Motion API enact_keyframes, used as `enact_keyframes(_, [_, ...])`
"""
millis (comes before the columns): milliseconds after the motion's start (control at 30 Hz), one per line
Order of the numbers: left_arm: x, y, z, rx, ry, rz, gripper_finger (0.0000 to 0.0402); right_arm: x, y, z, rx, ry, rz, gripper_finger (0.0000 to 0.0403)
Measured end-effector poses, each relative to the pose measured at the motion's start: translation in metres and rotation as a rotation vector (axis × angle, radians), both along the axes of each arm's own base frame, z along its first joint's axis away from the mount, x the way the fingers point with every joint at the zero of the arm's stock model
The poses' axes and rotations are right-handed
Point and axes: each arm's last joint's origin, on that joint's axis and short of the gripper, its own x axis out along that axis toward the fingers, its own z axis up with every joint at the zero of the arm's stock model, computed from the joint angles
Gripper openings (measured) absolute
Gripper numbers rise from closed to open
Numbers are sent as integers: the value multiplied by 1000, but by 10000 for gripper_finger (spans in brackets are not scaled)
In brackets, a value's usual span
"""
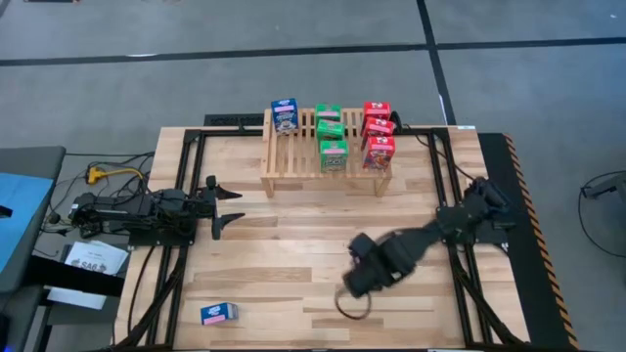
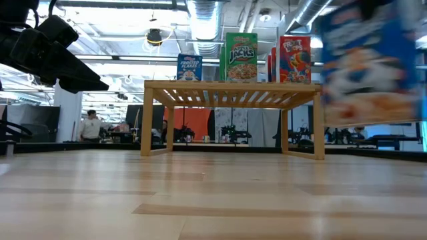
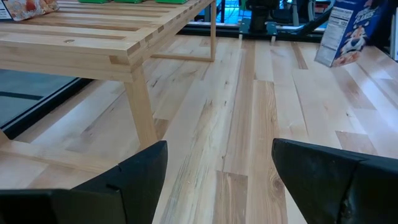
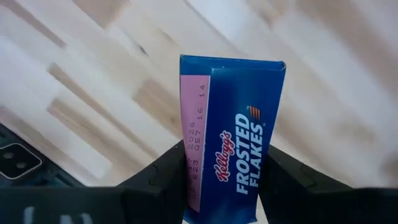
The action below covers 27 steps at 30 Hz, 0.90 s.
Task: Stack cereal on shelf
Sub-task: Put the right blue cereal box on the shelf aligned with the other blue cereal box
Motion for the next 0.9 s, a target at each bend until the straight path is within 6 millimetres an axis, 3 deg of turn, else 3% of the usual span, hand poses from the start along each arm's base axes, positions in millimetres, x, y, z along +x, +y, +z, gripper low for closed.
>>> enact_keyframes(300, [0,0,0,0,0,0,279,54,-66,5,-38,-188,334,183])
enact_keyframes(500, [0,0,0,0,0,0,279,74,-100,10,-109,-290,494,183])
enact_keyframes(667, [0,0,0,0,0,0,279,81,-118,11,-112,-325,571,183])
enact_keyframes(900, [0,0,0,0,-1,0,279,95,-123,-15,-22,-270,643,183])
